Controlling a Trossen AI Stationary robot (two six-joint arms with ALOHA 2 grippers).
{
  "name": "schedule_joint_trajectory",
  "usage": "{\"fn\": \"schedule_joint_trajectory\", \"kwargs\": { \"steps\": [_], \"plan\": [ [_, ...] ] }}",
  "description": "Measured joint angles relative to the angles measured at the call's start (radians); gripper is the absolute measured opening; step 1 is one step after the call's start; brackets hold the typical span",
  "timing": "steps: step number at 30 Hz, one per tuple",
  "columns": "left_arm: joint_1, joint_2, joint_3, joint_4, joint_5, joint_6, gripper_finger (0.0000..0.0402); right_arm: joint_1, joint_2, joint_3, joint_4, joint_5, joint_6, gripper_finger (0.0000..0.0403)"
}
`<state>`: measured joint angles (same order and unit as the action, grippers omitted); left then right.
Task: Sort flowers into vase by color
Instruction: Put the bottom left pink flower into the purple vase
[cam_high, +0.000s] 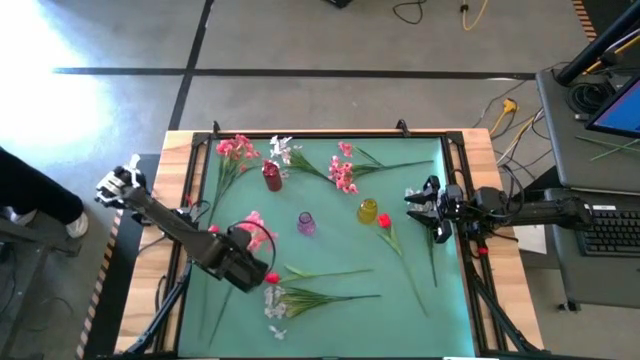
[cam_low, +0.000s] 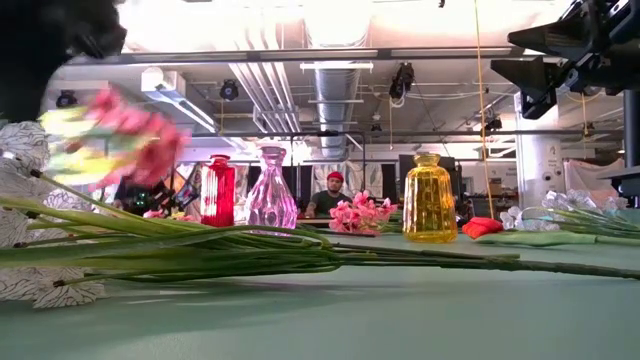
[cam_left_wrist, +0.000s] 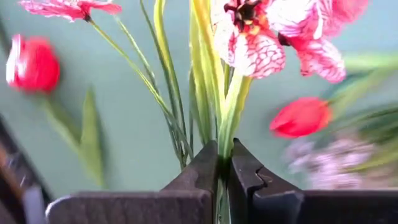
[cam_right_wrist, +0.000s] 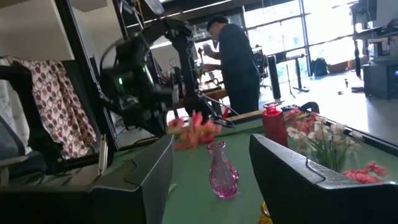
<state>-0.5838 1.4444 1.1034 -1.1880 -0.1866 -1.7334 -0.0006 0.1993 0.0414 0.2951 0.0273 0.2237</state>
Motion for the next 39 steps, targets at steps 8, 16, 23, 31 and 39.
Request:
{"fn": "schedule_joint_trajectory", "kwargs": {
  "steps": [8,16,23,31,39],
  "plan": [
    [0.005,-0.092,0.170,-0.013,-0.483,0.290,0.0000,0.000,0.000,0.000,0.001,0.001,-0.015,0.0203],
    [0.049,-0.134,0.293,0.354,-0.844,1.051,0.0000,0.000,0.000,0.000,0.001,0.001,-0.016,0.0203],
    [0.201,-0.188,0.169,0.992,-0.586,1.753,0.0000,0.000,0.000,0.000,0.002,0.002,-0.016,0.0203],
    [0.366,-0.320,-0.064,1.252,-0.444,1.768,0.0000,0.000,0.000,0.000,0.001,0.001,0.001,0.0203],
    [0.392,-0.445,-0.307,1.498,-0.397,1.704,0.0000,0.000,0.000,0.000,0.002,0.059,0.004,0.0203]
  ]
}}
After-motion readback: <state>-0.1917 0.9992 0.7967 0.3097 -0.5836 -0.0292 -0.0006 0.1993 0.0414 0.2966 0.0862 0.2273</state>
